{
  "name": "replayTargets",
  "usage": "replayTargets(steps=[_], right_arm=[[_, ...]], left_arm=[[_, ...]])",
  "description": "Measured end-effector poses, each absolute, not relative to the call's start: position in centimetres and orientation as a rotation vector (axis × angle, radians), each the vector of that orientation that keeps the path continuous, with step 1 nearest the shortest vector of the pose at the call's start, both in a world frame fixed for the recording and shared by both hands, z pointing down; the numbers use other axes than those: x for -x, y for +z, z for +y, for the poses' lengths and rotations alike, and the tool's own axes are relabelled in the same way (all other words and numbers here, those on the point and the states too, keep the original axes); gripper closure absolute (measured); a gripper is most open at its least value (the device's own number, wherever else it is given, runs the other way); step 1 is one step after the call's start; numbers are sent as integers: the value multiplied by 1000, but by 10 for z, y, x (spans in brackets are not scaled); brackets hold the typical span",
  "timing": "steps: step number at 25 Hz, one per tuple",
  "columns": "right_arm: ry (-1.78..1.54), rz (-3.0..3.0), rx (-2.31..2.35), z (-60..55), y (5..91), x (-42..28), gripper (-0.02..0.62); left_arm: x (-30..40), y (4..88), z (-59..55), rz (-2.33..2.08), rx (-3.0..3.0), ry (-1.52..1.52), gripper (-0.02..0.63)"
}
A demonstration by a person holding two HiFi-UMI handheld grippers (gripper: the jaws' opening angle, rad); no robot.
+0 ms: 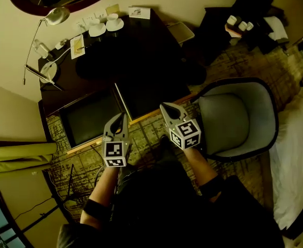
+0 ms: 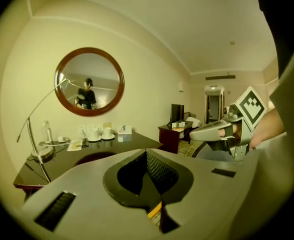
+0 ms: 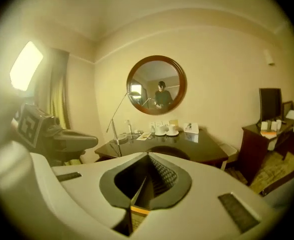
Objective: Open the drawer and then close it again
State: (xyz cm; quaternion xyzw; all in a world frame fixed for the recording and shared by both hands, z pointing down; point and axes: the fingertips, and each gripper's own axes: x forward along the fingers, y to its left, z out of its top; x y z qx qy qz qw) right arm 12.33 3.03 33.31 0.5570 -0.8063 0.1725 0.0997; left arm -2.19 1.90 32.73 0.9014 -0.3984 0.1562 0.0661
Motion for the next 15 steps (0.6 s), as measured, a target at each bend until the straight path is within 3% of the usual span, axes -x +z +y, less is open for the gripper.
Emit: replayTargets(steps=[15], right_arm=[[379, -2454, -1525, 34, 311, -37, 595]], left_arm=[[112, 320, 32, -1398, -2596, 455, 604]])
